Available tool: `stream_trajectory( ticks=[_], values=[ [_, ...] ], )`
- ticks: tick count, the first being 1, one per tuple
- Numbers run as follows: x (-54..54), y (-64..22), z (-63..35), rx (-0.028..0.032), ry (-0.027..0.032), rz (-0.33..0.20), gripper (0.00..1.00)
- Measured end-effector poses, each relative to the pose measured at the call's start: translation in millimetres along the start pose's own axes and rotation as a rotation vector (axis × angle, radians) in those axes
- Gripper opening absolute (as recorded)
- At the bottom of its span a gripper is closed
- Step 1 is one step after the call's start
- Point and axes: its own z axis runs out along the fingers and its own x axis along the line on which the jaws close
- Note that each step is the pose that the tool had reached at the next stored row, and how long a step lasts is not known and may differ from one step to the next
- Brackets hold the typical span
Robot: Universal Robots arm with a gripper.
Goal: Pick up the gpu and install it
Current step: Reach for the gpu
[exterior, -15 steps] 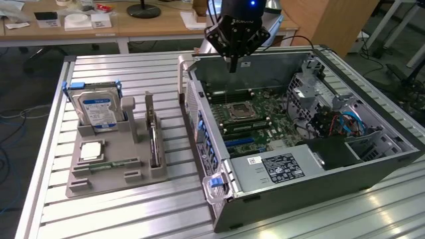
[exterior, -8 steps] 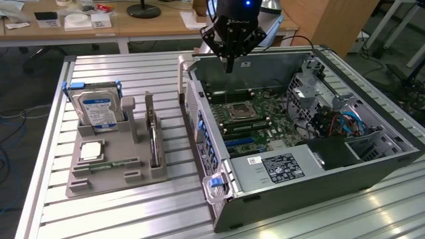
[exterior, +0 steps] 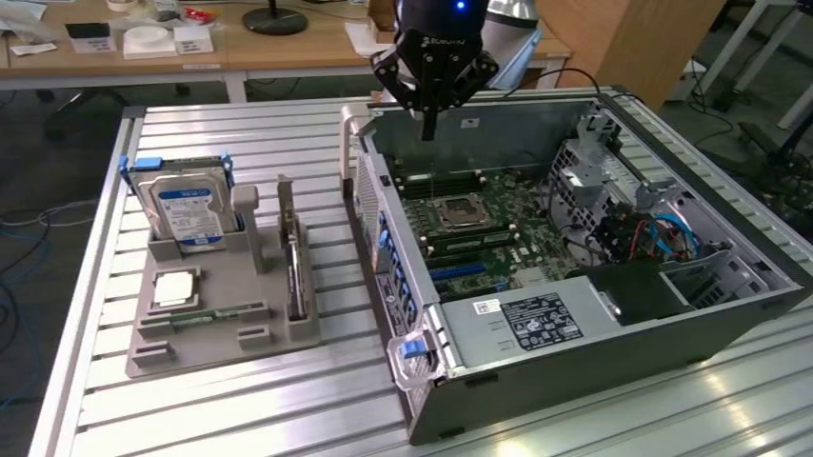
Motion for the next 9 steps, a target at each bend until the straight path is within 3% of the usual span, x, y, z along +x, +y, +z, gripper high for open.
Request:
stream_trajectory(
  ticks=[9],
  values=[
    [20.7, -1.4, -0.5, 0.0, 0.0, 0.0, 0.11]
  ],
)
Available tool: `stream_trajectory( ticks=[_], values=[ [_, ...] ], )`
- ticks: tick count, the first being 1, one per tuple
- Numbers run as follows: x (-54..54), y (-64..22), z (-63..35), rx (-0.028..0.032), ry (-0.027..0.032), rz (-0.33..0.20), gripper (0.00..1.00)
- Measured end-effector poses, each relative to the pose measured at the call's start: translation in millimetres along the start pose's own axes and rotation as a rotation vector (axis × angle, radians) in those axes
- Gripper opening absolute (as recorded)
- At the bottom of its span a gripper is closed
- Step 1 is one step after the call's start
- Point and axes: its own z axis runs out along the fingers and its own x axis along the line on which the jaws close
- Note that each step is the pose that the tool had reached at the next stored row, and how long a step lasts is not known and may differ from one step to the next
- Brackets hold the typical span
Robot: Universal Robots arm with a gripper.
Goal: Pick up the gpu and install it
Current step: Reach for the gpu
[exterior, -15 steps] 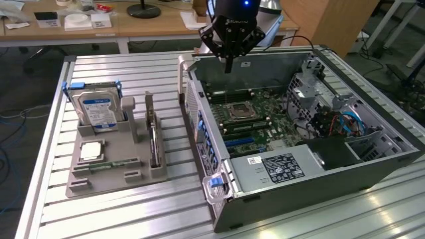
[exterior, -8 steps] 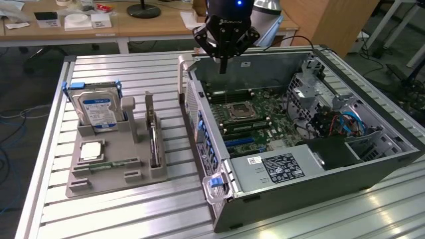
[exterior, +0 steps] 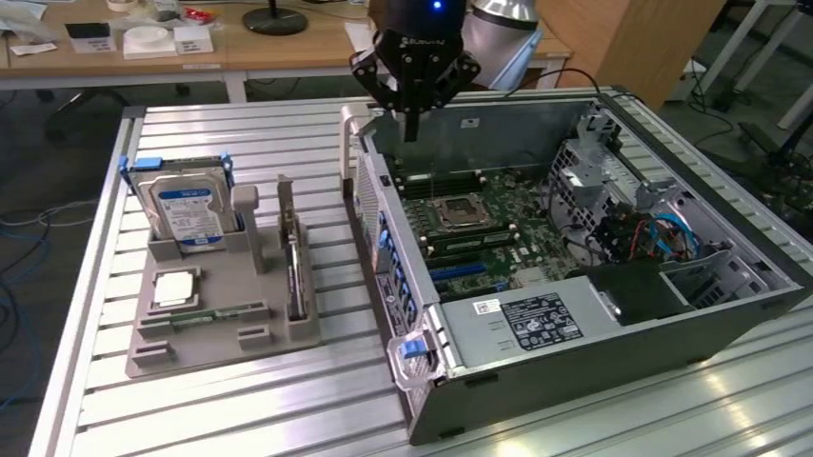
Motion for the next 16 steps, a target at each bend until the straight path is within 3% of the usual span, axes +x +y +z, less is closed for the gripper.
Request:
stream_trajectory(
  ticks=[16],
  values=[
    [58.1, -4.1, -1.5, 0.0, -0.0015, 0.001, 0.11]
  ],
)
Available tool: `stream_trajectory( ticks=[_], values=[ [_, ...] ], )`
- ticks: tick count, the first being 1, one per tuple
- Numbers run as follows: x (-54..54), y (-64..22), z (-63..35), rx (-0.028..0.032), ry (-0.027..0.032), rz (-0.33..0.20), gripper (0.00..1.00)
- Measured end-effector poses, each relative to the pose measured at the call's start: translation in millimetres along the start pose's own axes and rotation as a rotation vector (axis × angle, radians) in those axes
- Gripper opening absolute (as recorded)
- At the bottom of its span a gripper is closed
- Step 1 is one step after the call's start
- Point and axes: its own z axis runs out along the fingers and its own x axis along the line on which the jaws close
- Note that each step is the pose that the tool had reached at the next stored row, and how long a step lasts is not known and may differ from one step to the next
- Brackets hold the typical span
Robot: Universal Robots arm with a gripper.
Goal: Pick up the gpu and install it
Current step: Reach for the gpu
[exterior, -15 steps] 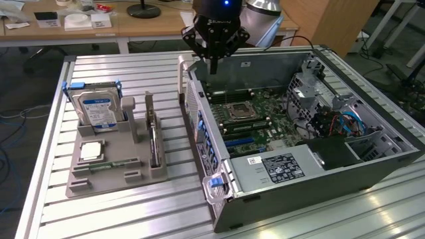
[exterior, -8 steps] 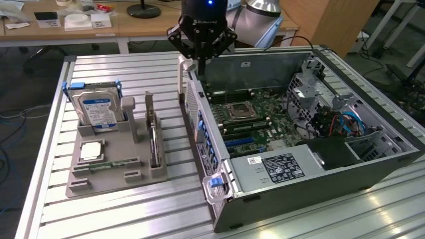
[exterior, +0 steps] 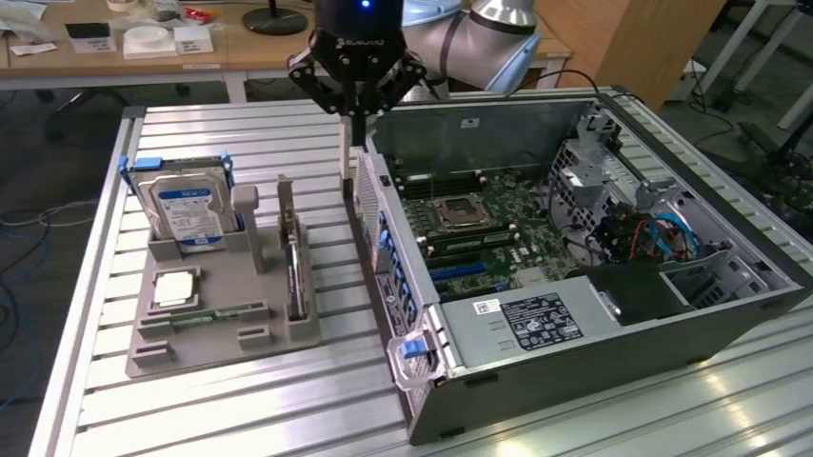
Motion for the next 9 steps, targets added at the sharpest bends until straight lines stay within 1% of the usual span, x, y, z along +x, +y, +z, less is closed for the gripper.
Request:
stream_trajectory(
  ticks=[4, 9],
  values=[
    [13.6, -1.0, -0.2, -0.0001, -0.0003, 0.001, 0.11],
    [28.0, -1.9, -0.6, 0.0001, -0.0003, 0.002, 0.11]
  ],
)
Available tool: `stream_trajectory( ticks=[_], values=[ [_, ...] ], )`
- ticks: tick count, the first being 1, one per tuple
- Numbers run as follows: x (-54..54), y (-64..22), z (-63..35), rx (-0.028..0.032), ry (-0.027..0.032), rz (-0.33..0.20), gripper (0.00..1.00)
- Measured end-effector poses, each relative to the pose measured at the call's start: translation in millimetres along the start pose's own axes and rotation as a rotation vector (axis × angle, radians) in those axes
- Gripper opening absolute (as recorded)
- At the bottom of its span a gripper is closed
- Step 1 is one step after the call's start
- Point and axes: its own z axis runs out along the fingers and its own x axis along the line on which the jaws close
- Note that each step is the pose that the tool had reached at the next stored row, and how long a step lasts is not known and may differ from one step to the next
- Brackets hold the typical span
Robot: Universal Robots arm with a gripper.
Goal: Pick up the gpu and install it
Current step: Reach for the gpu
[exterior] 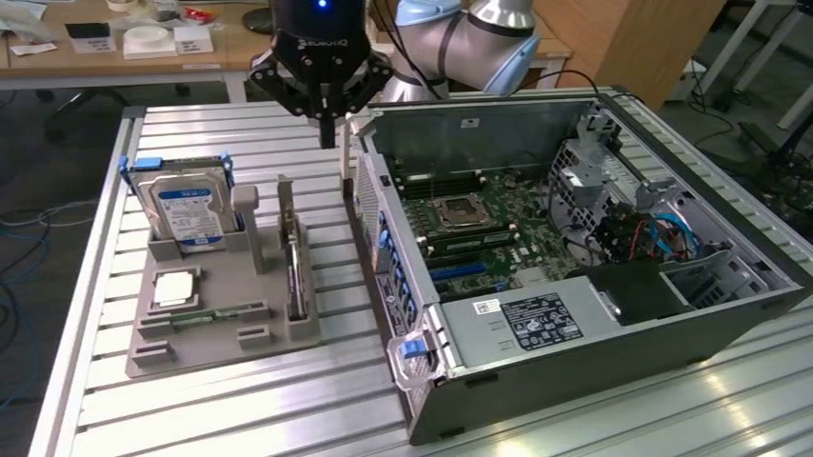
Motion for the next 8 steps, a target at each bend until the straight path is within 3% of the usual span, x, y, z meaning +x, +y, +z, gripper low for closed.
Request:
stream_trajectory(
  ticks=[8],
  values=[
    [22.3, -1.7, -0.3, 0.0001, -0.0002, 0.004, 0.11]
  ],
)
